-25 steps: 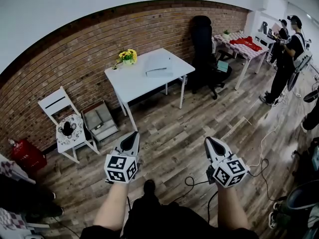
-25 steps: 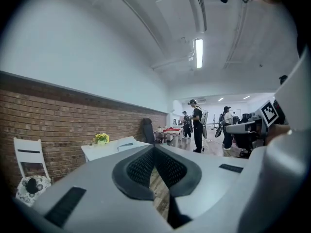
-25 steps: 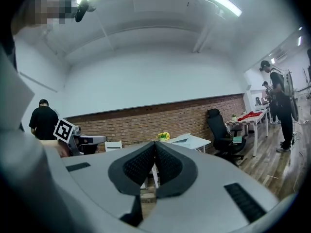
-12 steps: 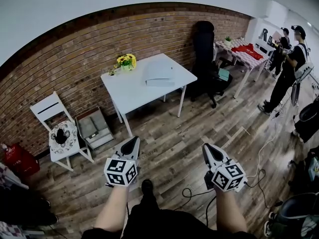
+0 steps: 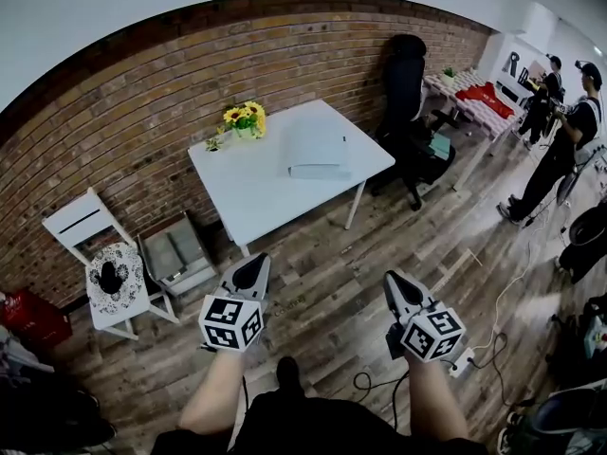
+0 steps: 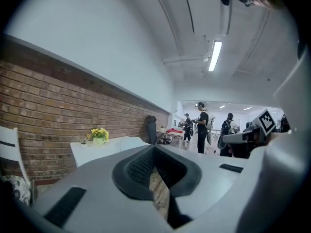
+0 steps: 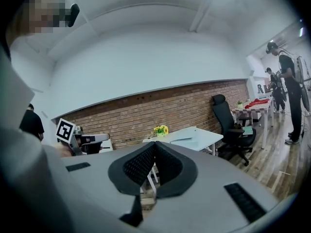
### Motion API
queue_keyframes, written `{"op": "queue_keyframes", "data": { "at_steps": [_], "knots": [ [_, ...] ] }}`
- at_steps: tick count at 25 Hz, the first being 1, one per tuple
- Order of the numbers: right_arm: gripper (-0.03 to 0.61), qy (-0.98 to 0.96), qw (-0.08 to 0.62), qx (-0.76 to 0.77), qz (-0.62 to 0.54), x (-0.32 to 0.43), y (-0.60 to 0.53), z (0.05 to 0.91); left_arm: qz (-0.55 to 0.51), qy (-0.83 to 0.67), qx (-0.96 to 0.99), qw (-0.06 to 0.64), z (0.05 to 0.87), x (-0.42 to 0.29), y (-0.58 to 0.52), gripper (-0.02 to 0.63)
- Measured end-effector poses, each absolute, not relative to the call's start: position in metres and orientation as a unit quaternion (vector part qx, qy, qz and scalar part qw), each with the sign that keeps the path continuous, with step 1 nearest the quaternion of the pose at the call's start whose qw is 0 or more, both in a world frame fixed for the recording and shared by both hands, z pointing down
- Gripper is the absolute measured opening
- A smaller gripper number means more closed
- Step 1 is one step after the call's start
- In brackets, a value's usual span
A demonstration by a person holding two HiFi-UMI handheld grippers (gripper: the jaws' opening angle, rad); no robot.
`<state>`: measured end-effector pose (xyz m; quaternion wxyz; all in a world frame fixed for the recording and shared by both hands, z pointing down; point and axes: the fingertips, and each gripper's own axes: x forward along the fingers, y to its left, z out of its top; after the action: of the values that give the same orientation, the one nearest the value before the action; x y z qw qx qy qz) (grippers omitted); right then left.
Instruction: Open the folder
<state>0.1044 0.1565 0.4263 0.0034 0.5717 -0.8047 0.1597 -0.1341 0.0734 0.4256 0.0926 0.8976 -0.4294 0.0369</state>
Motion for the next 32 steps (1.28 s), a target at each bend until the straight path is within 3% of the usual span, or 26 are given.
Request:
{"op": "queue_keyframes", "data": {
  "at_steps": [17,32],
  "knots": [
    [0.014,-0.8,-0.009,0.574,0.174,0.06,0.032,0.428,0.055,-0.42,0.901,0.092,0.426,-0.174,-0.039,0.018],
    [0.015,-0.796,0.006,0.563,0.22,0.107,-0.083,0.48,0.09,-0.408,0.9,0.126,0.478,-0.113,-0.144,0.018]
  ]
}}
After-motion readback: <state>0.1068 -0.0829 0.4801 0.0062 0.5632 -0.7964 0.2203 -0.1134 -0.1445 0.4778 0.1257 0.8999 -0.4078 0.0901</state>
